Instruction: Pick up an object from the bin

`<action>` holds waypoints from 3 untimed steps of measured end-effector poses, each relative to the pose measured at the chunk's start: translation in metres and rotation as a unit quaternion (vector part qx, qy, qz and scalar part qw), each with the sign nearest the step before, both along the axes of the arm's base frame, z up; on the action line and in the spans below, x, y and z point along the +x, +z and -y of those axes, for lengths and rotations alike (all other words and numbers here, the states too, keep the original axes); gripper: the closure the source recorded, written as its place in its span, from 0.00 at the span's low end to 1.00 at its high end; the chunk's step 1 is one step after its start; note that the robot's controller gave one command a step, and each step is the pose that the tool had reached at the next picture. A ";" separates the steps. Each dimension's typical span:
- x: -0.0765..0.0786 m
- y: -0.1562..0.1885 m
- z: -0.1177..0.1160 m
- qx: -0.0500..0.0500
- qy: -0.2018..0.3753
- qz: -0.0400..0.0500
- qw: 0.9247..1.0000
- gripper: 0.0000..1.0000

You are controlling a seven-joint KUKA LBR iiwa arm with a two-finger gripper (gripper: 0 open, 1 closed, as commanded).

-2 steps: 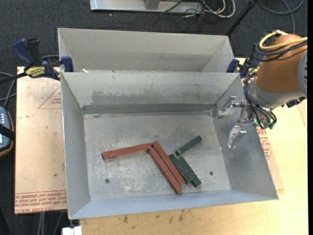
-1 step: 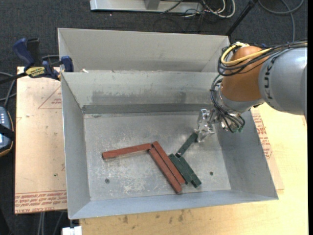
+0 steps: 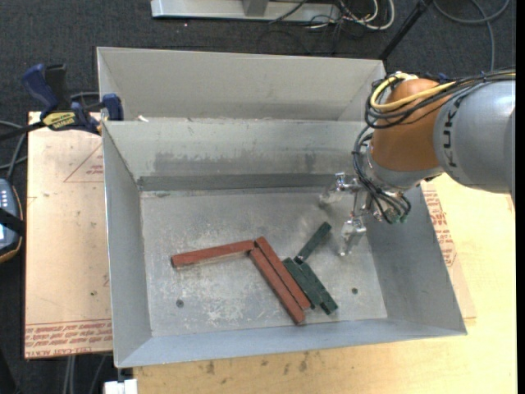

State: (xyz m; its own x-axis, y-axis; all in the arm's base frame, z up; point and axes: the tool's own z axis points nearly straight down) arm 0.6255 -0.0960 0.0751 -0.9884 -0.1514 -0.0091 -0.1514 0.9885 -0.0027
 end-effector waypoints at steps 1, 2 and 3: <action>0.000 0.000 0.000 0.000 0.000 0.000 1.000 0.00; -0.042 0.004 -0.040 -0.003 0.130 0.008 0.991 1.00; -0.042 0.004 -0.040 -0.004 0.131 0.008 0.991 1.00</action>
Offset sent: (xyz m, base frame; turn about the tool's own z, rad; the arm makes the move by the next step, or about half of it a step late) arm -0.0504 0.0418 -0.0051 -0.2648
